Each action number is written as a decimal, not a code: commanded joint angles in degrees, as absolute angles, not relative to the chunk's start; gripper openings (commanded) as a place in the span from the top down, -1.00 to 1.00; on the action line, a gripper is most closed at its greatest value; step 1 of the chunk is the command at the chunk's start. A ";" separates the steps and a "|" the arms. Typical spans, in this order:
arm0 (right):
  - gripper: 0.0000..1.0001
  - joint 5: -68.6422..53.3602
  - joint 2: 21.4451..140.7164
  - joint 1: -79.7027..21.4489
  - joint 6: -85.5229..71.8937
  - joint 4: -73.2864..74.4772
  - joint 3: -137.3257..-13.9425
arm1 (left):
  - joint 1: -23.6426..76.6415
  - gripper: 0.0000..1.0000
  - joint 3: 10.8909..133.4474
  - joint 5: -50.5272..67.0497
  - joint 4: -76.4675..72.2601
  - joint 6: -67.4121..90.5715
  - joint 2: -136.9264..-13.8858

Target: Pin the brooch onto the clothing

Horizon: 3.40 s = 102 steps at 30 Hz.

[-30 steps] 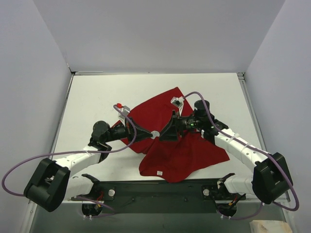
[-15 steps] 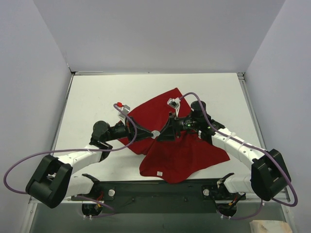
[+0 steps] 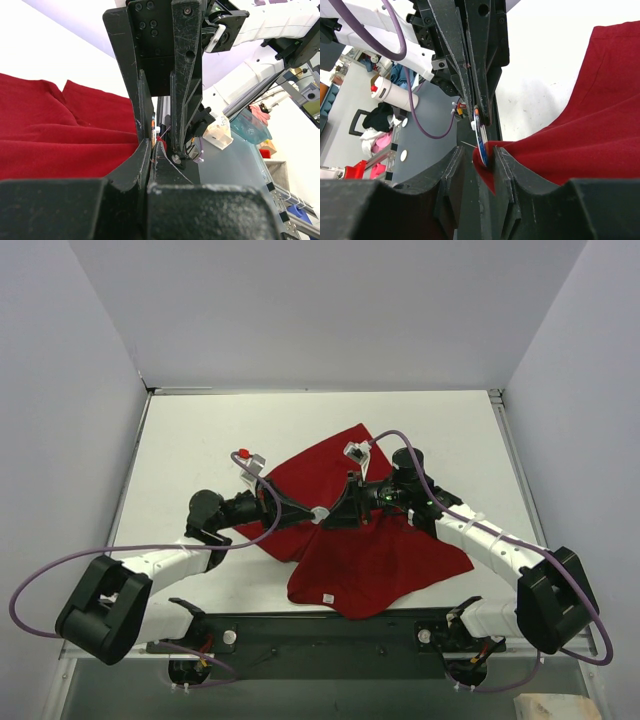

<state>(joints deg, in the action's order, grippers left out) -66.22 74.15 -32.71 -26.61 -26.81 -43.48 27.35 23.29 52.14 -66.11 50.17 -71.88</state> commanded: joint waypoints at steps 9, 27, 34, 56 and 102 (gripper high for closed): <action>0.49 -68.12 73.47 -33.66 -26.28 -31.82 -43.86 | 26.72 1.00 26.63 53.87 -72.69 52.12 -73.39; 0.80 -66.45 77.43 -35.60 -22.24 -24.00 -49.74 | 26.81 1.00 31.81 56.60 -57.93 44.13 -71.37; 0.92 -63.11 79.10 -35.68 -20.30 -17.41 -52.90 | 27.42 1.00 35.15 55.55 -42.49 34.99 -67.94; 1.00 -52.12 79.63 -35.68 -20.74 -7.30 -57.74 | 39.46 1.00 47.37 33.85 -3.44 8.71 -59.59; 1.00 -51.33 81.83 -31.91 -34.54 -11.16 -58.89 | 49.22 1.00 35.60 15.91 -6.94 -0.62 -40.34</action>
